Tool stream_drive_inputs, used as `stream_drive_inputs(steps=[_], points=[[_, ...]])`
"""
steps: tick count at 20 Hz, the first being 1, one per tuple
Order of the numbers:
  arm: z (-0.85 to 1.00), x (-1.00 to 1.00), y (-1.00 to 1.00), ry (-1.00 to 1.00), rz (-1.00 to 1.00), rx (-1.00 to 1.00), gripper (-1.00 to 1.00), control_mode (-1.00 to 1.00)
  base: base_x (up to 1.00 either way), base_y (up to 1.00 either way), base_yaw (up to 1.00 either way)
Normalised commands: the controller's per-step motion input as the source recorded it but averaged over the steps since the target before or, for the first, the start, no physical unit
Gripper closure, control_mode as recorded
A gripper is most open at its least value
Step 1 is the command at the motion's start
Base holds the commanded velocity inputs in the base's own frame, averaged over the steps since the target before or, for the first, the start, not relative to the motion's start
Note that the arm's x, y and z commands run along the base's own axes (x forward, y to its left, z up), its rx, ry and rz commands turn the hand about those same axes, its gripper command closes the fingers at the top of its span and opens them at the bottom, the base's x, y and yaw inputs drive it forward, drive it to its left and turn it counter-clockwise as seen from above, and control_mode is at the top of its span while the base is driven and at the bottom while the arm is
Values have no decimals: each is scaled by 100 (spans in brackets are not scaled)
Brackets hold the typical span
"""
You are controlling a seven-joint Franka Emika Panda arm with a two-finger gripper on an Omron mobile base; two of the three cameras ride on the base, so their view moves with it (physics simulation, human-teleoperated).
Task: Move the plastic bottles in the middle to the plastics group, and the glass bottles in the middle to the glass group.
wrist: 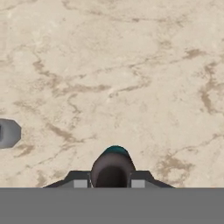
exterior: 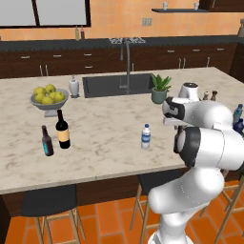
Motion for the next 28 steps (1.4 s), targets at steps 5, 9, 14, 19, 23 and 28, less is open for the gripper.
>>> stream_drive_inputs(steps=[5,9,14,19,23,28], points=[[26,-36,6,-3,0,4,100,-100,0,0,0],[30,-69,38,-8,0,4,100,-100,0,0,0],[27,-58,60,-5,0,0,100,-100,0,0,0],[17,-38,89,0,0,0,100,-100,0,0,0],[23,-23,92,0,0,0,100,-100,0,0,0],[23,-4,99,0,0,0,100,-100,0,0,0]])
